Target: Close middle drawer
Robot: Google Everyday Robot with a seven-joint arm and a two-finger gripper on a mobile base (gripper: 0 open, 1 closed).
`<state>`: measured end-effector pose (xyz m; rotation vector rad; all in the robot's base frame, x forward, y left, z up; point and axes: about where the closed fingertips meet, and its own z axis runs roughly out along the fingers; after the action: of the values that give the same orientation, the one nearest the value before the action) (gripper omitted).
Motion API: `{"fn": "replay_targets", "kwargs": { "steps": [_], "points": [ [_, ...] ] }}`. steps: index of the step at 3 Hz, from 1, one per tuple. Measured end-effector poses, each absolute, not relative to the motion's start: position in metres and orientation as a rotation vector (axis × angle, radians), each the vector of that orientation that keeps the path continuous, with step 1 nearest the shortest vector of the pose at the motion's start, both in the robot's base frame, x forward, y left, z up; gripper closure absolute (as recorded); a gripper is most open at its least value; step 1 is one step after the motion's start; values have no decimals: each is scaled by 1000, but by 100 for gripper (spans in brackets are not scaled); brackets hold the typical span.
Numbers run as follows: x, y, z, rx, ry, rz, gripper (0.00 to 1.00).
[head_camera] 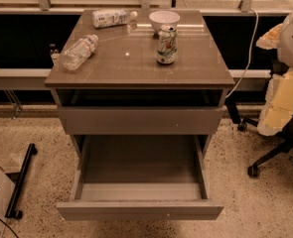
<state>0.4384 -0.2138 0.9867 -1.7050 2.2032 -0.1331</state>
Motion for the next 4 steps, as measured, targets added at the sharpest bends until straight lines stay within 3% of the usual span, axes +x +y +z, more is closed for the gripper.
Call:
{"fn": "replay_targets", "kwargs": {
  "steps": [1, 2, 4],
  "points": [
    [438, -214, 987, -1705, 2203, -133, 0],
    [438, -213, 989, -1701, 2197, -140, 15],
    [423, -211, 954, -1691, 2178, -37, 62]
  ]
}}
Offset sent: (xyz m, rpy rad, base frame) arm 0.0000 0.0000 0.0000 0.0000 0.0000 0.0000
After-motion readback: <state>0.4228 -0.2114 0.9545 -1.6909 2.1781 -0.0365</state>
